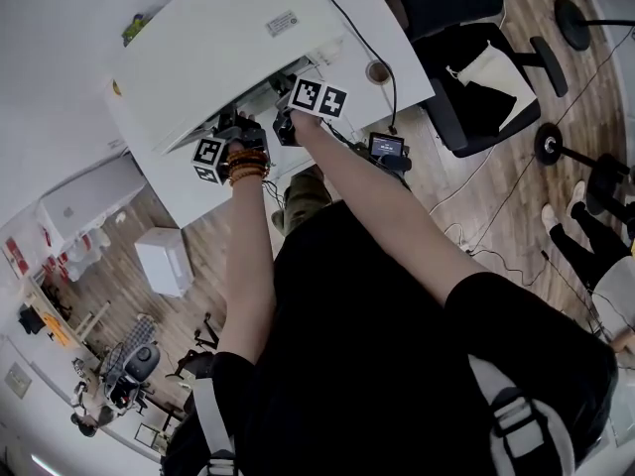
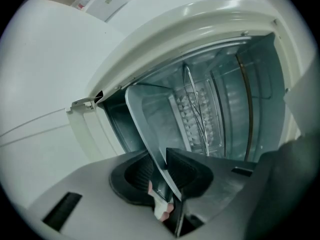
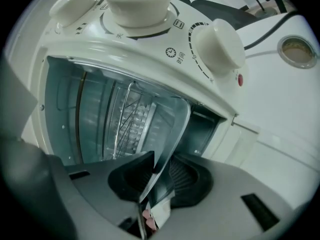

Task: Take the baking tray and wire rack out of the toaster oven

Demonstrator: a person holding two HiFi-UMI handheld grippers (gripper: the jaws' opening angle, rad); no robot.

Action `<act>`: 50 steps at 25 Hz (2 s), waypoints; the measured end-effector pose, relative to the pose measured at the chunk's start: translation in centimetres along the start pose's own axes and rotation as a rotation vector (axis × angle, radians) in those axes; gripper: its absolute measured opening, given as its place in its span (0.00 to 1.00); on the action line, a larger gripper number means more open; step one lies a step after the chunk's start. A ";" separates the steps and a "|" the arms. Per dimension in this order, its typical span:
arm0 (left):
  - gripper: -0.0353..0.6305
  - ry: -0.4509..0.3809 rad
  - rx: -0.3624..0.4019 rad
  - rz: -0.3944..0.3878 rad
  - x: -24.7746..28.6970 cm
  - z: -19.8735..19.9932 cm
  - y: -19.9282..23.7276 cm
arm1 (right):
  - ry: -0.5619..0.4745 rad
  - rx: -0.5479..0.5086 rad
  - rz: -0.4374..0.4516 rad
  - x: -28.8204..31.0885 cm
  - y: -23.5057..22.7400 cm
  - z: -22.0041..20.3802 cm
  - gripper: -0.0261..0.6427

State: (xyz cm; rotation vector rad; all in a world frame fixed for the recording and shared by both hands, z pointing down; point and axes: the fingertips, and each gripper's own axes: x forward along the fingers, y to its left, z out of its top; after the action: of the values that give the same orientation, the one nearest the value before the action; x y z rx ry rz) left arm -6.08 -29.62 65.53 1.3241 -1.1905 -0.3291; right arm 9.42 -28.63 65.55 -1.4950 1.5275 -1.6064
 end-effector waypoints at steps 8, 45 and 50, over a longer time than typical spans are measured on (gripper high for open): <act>0.19 -0.005 0.006 0.007 -0.7 -0.7 0.4 | 0.033 -0.010 0.006 -0.9 -0.5 -0.4 0.19; 0.16 0.004 -0.104 0.022 -5.4 -4.2 3.6 | 0.075 0.021 -0.043 -6.2 -3.1 -3.7 0.17; 0.16 0.023 -0.117 0.023 -6.2 -4.2 4.0 | 0.060 0.026 -0.047 -6.6 -3.1 -4.3 0.17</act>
State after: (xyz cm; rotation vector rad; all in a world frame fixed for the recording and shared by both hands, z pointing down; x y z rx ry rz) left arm -7.01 -21.30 66.82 1.2086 -1.1494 -0.3606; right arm 8.59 -20.27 66.70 -1.4910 1.5080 -1.7065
